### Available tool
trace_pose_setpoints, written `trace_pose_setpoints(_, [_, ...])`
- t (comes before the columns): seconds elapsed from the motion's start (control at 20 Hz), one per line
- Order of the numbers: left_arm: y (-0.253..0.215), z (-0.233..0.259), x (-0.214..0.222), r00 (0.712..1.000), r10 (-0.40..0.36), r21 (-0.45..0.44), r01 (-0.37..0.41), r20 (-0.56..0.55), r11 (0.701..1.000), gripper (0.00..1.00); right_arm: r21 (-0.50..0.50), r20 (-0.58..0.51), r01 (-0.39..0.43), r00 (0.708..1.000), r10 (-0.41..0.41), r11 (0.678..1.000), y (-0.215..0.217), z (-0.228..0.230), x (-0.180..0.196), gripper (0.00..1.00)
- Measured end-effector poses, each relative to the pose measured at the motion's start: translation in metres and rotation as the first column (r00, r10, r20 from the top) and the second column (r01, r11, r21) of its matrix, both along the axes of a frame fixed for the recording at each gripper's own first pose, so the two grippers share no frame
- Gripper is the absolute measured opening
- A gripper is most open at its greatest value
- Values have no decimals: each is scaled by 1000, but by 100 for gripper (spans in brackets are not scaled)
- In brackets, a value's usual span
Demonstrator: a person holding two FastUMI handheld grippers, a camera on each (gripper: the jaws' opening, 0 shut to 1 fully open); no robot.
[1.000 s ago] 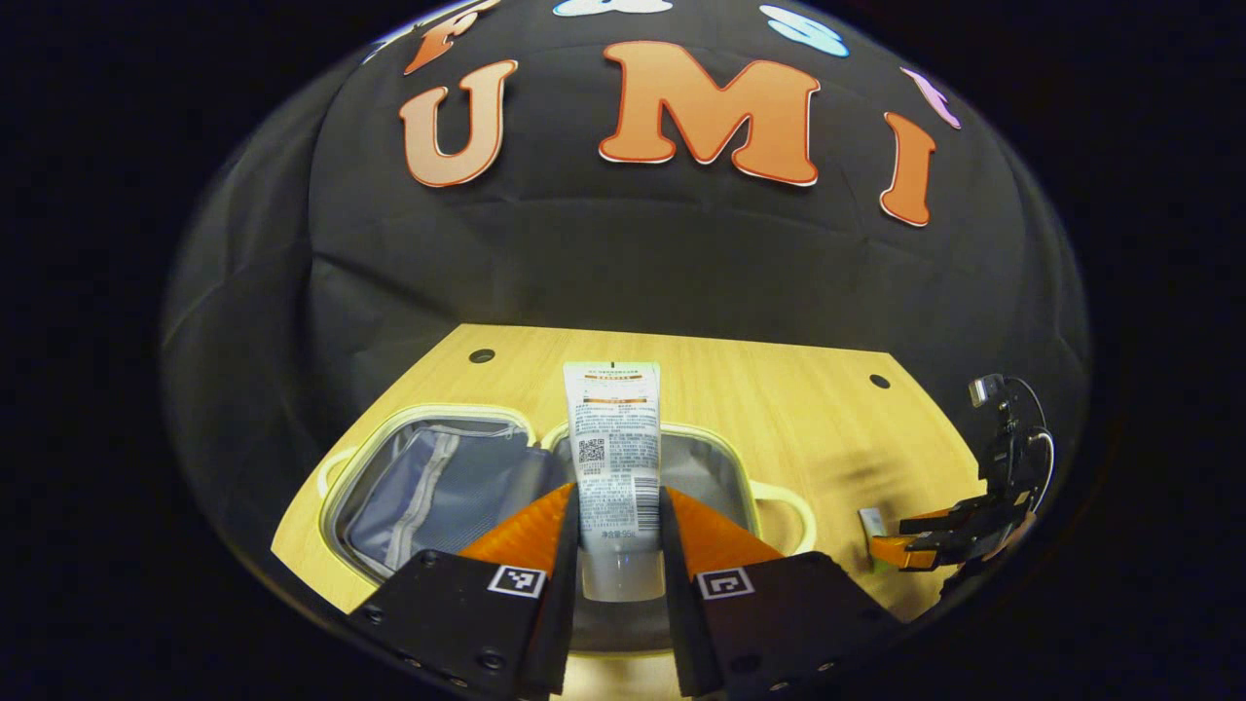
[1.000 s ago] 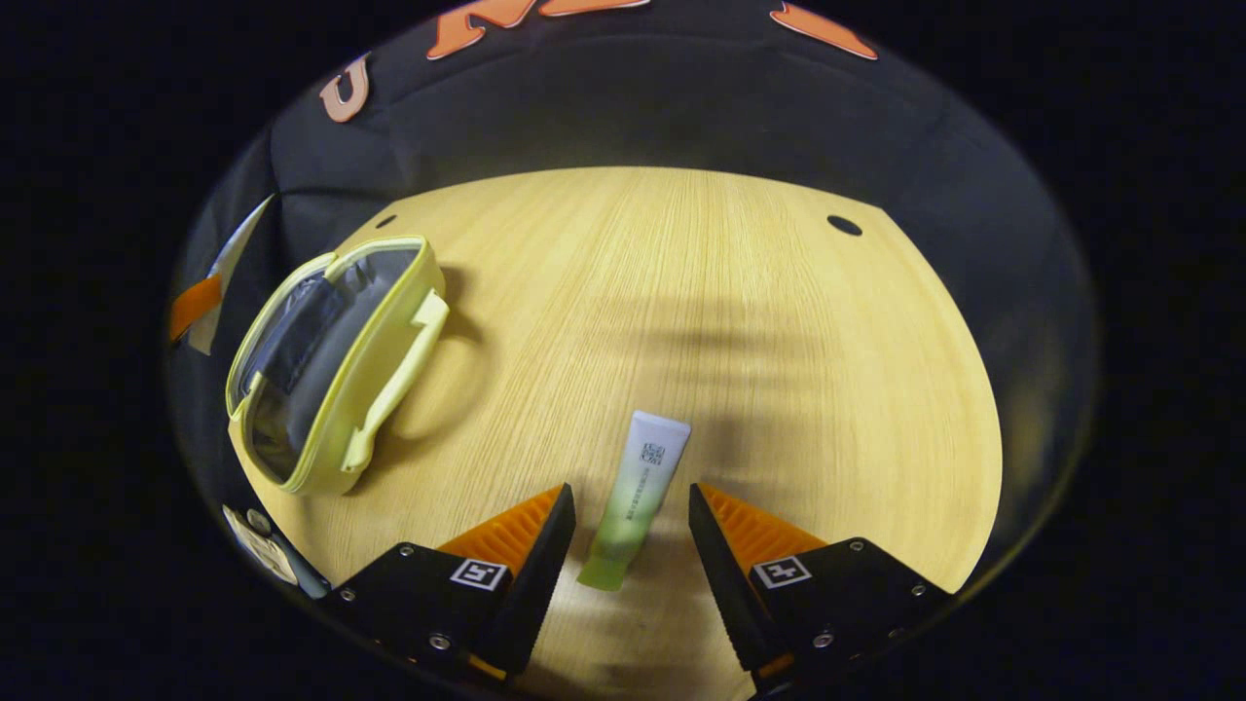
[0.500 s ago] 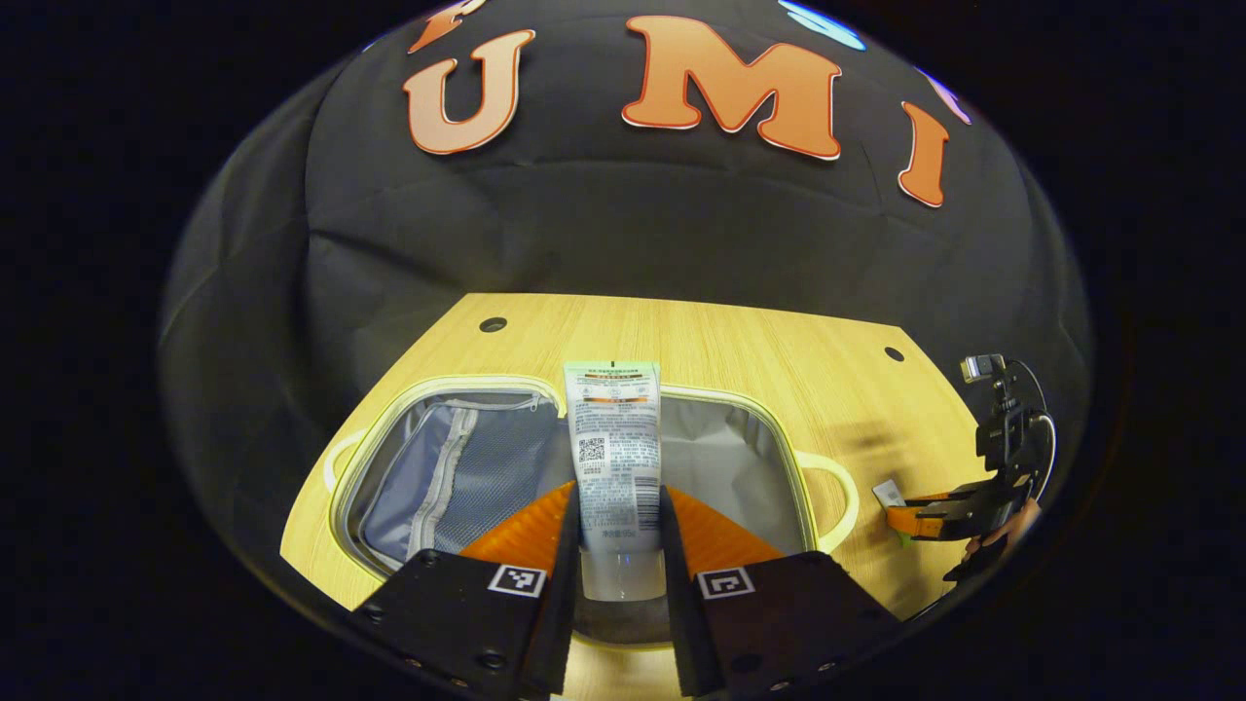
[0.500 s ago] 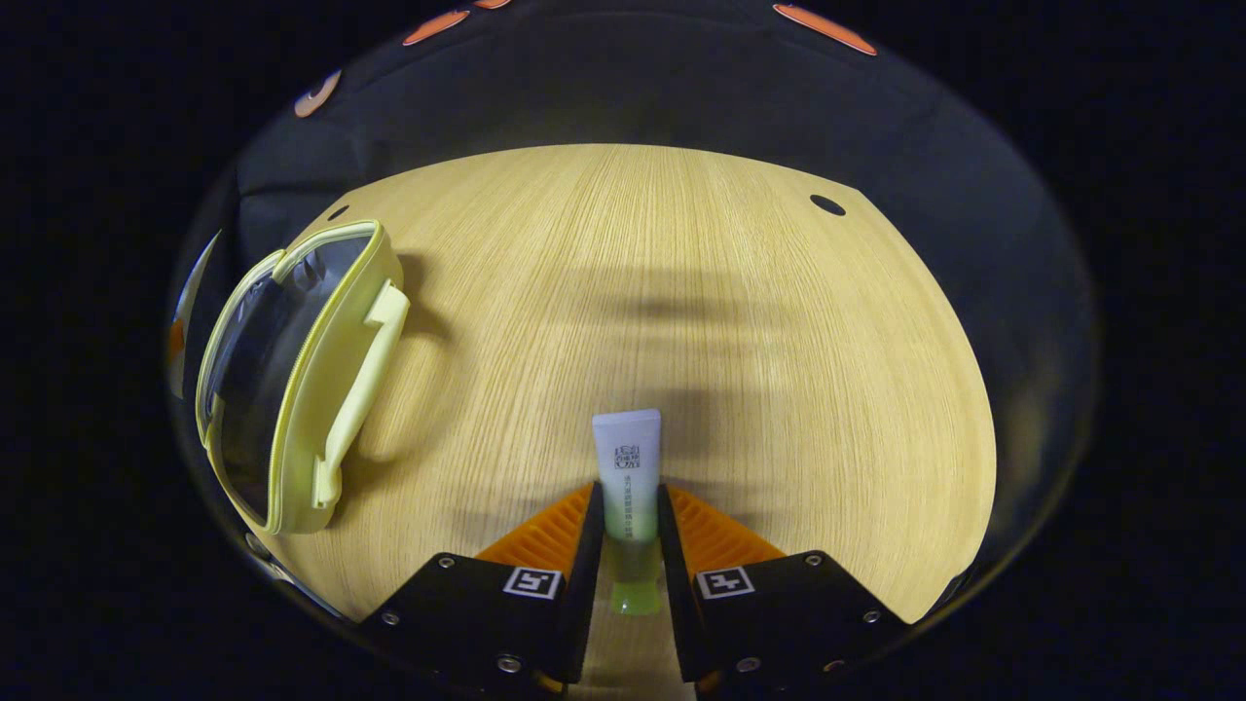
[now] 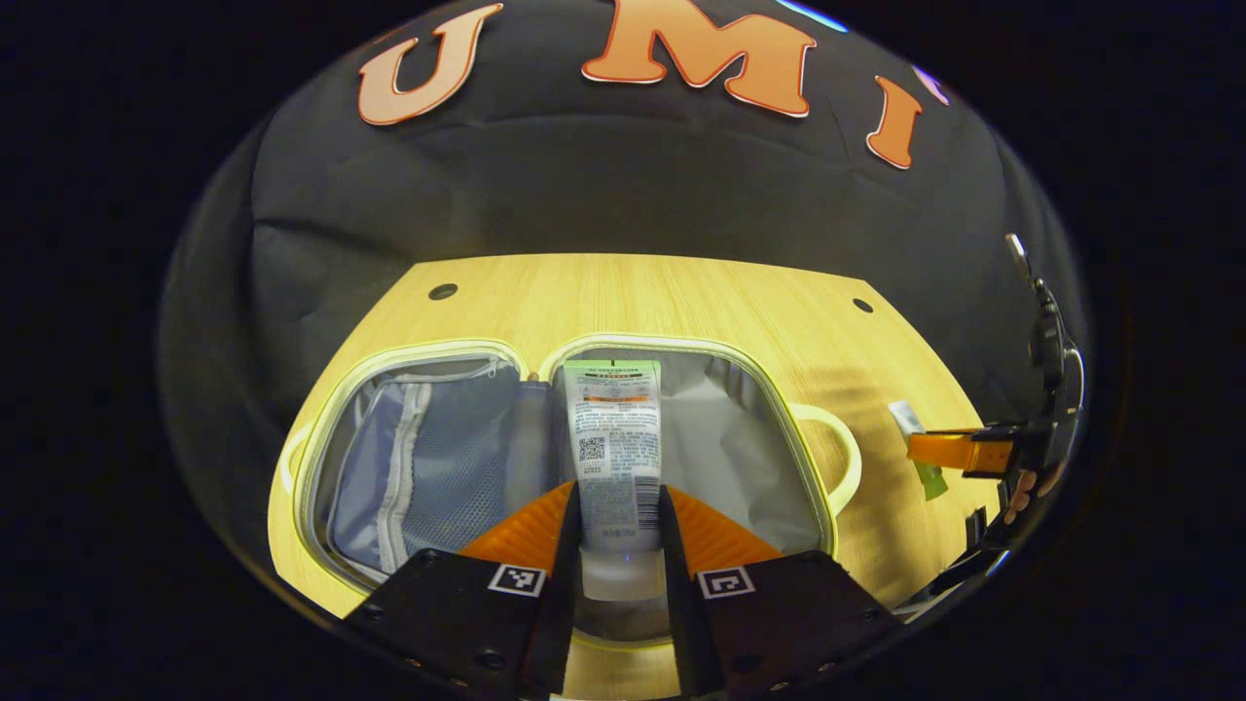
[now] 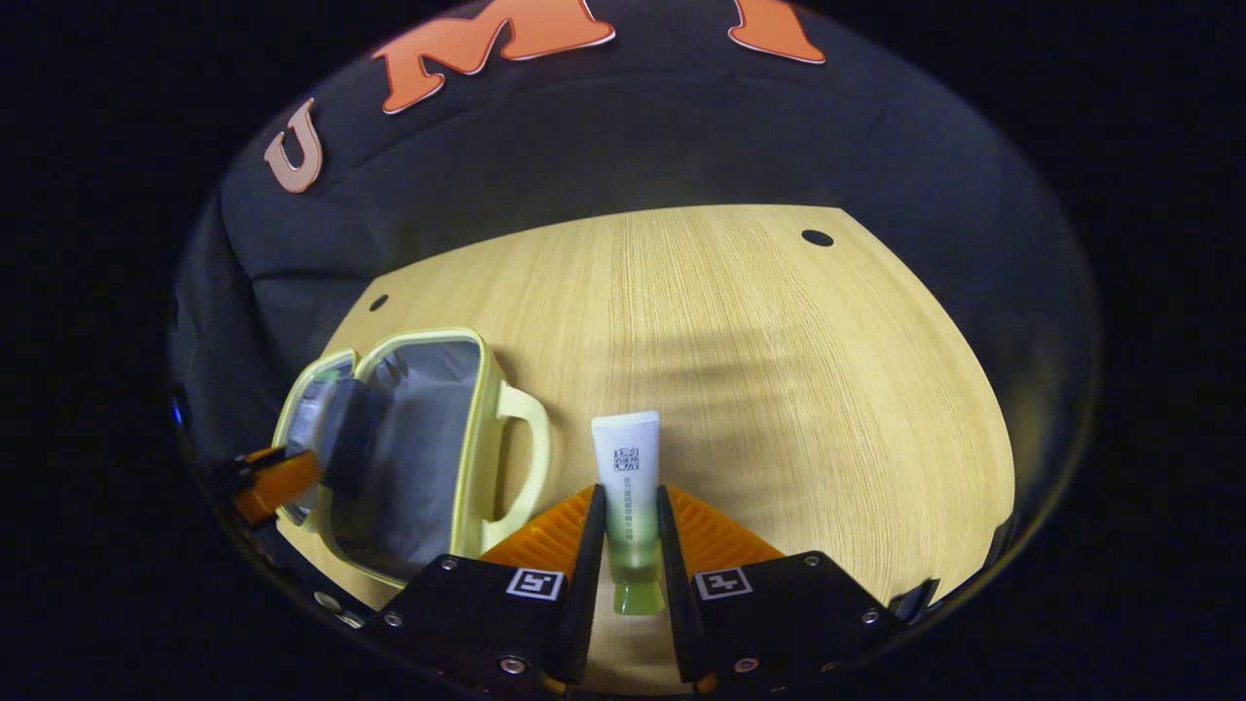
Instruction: First open the suitcase, pack the skin care products into it, and then close the suitcase.
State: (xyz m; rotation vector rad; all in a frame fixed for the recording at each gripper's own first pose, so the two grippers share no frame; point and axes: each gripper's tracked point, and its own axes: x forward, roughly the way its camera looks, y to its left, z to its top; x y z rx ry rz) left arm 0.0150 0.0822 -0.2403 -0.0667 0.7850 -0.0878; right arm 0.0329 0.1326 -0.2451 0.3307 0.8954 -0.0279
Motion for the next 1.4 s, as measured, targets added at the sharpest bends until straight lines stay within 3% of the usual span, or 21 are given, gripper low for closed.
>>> trace_pose_setpoints(0.15, [-1,-19,1,997,-41,-27,39,-66,999,42,51,44,20,999,-22,999,23,27,3,31])
trace_pose_setpoints(0.2, [-2,-25,2,996,-42,-39,39,-83,998,42,65,55,22,998,-26,998,31,33,4,35])
trace_pose_setpoints(0.4, [-6,-40,-2,985,-48,-82,34,-165,996,42,88,71,1,997,-7,996,67,42,7,35])
trace_pose_setpoints(0.7, [-6,-66,4,965,24,-59,-41,-263,997,42,93,58,-79,996,74,992,126,41,21,35])
trace_pose_setpoints(0.8, [-12,-71,7,961,14,-72,-36,-276,997,41,95,36,-93,995,90,991,133,34,24,35])
trace_pose_setpoints(0.9, [-12,-76,9,961,15,-88,-40,-275,995,50,105,11,-96,995,95,990,140,24,29,35])
trace_pose_setpoints(1.05, [-18,-58,8,973,7,-184,-51,-229,982,55,107,-11,-103,994,104,989,144,18,27,35])
trace_pose_setpoints(1.15, [-8,-31,8,988,32,-237,-67,-151,969,66,127,-20,-111,993,114,986,150,13,28,35])
trace_pose_setpoints(1.2, [0,-21,8,992,42,-237,-70,-123,969,72,129,-22,-110,993,114,985,150,11,28,35])
trace_pose_setpoints(1.25, [18,-7,9,996,66,-197,-78,-67,977,84,133,-25,-116,992,120,984,153,9,29,35])
trace_pose_setpoints(1.35, [58,19,10,992,124,-111,-122,8,986,96,128,-33,-114,992,119,985,152,8,29,35])
trace_pose_setpoints(1.4, [77,32,8,987,156,-98,-151,37,984,96,129,-33,-112,993,117,985,154,7,28,36])
